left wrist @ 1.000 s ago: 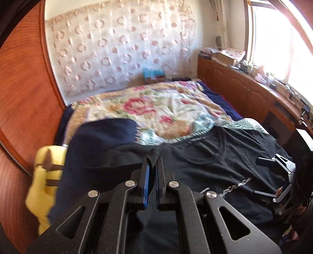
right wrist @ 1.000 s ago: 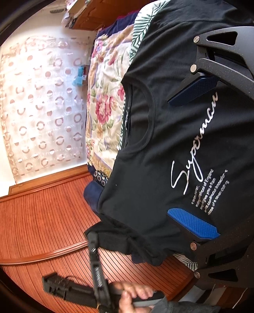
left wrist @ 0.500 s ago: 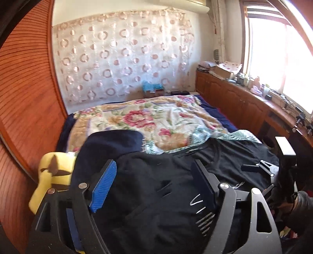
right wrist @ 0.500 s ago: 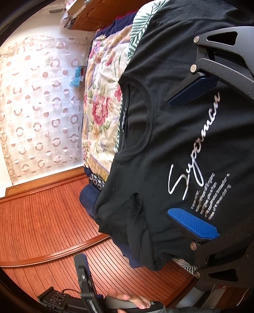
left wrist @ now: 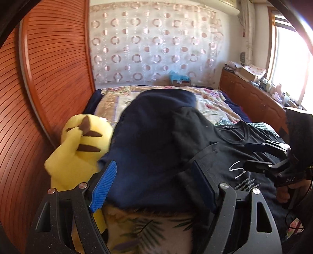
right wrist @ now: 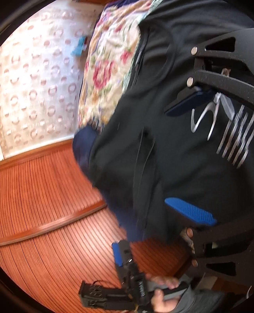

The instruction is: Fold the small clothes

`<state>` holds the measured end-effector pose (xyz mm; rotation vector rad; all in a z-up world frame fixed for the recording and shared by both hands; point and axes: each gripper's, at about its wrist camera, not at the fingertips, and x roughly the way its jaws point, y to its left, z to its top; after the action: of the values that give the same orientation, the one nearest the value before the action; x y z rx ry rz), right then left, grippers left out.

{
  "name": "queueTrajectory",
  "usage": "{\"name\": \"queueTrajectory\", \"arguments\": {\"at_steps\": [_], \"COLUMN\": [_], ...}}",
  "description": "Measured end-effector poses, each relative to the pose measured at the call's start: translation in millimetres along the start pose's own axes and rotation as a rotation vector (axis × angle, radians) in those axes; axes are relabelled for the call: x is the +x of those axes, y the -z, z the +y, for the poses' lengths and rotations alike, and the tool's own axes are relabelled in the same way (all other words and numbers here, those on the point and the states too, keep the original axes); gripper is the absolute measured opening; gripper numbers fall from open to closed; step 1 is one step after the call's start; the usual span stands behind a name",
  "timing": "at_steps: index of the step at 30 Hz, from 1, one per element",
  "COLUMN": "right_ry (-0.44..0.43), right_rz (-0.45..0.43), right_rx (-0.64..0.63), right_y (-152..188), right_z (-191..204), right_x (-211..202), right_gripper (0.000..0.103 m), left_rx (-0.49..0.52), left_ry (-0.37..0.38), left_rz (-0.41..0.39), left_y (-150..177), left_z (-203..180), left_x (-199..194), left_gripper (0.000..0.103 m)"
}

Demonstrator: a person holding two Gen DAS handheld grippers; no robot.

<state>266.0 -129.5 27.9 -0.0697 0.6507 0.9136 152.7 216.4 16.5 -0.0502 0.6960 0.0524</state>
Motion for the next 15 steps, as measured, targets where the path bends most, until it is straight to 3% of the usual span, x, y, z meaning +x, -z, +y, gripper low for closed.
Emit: {"name": "queueTrajectory", "arguments": {"at_steps": [8, 9, 12, 15], "right_ry": [-0.142, -0.137, -0.119, -0.061], "right_rz": [0.029, 0.041, 0.073, 0.112], "right_rx": [-0.086, -0.092, -0.102, -0.123], "right_y": [-29, -30, -33, -35], "right_z": [51, 55, 61, 63], "right_x": [60, 70, 96, 116], "right_gripper": [0.053, 0.046, 0.043, 0.031], "left_rx": [-0.057, -0.063, -0.075, -0.076], "left_ry": [-0.036, -0.038, -0.036, -0.033], "left_rz": [-0.034, -0.033, -0.029, -0.025], "left_y": [19, 22, 28, 32], "left_z": [30, 31, 35, 34], "left_x": [-22, -23, -25, -26], "left_gripper": [0.079, 0.079, 0.079, 0.079]}}
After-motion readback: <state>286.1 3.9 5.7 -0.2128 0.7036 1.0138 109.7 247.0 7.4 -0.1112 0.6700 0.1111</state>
